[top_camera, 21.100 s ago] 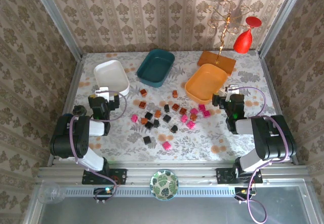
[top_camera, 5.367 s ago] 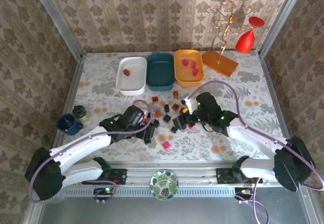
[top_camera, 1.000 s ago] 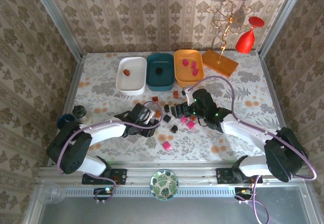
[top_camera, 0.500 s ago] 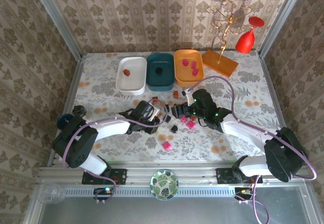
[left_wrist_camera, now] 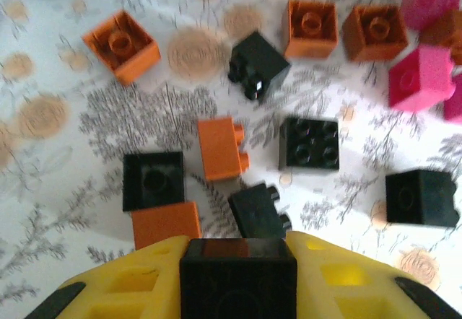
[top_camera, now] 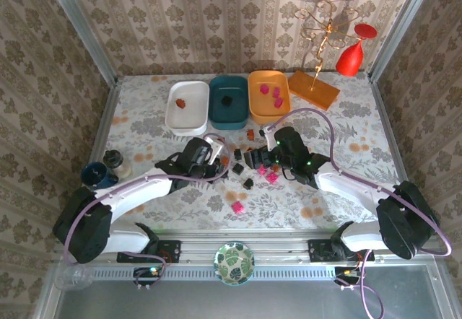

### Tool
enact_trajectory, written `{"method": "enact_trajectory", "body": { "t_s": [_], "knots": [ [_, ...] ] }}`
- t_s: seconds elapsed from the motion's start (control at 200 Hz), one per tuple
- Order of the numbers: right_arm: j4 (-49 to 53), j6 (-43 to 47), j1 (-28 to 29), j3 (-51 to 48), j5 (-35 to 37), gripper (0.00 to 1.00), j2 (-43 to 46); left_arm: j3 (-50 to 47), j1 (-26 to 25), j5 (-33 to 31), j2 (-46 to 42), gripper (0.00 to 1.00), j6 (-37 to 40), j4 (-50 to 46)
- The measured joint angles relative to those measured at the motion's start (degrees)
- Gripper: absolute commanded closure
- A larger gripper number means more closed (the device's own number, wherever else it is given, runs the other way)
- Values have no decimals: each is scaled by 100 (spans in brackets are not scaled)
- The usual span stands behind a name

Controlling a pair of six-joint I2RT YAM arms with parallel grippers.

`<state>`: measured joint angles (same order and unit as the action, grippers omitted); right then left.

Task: Sort the legos into containers by color
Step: Place the lego in the container.

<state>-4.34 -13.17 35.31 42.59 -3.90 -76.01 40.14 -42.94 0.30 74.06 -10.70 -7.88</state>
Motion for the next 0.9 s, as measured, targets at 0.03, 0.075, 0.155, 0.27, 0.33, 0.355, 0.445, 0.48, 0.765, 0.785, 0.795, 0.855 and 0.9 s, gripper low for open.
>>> {"method": "enact_trajectory", "body": {
  "t_s": [0.03,0.075,0.155,0.27,0.33,0.355,0.445,0.48,0.765,0.785,0.795,0.855,0.9],
  "knots": [
    [-26,0,0,-2,-55,11,2,96,31,-13,24,71,0,28],
    [-90,0,0,-7,-129,11,9,269,92,-37,96,71,0,85],
    [-208,15,0,-63,-240,11,76,713,275,-76,391,71,-2,243],
    [-330,44,0,-188,-321,11,238,1451,529,-74,1016,71,-2,442],
    [-341,59,0,-223,-348,11,304,1851,640,-74,1405,71,-2,533],
    [-345,61,0,-229,-352,11,319,2000,680,-74,1552,71,-2,570],
    [-431,61,0,-249,-363,11,334,2573,828,-70,2133,71,0,636],
    [-457,61,0,-258,-363,11,334,2798,887,-66,2391,71,0,695],
    [-494,59,0,-334,-293,11,409,4951,1290,59,4553,70,-2,562],
    [-492,59,0,-345,-275,11,420,5147,1298,83,4690,70,0,507],
    [-492,59,0,-348,-269,11,428,5215,1303,85,4752,69,0,481],
    [-494,59,0,-369,-225,11,457,5777,1316,127,5149,70,2,308],
    [-494,59,0,-372,-203,11,472,6155,1316,149,5418,68,2,188]
  ]
}}
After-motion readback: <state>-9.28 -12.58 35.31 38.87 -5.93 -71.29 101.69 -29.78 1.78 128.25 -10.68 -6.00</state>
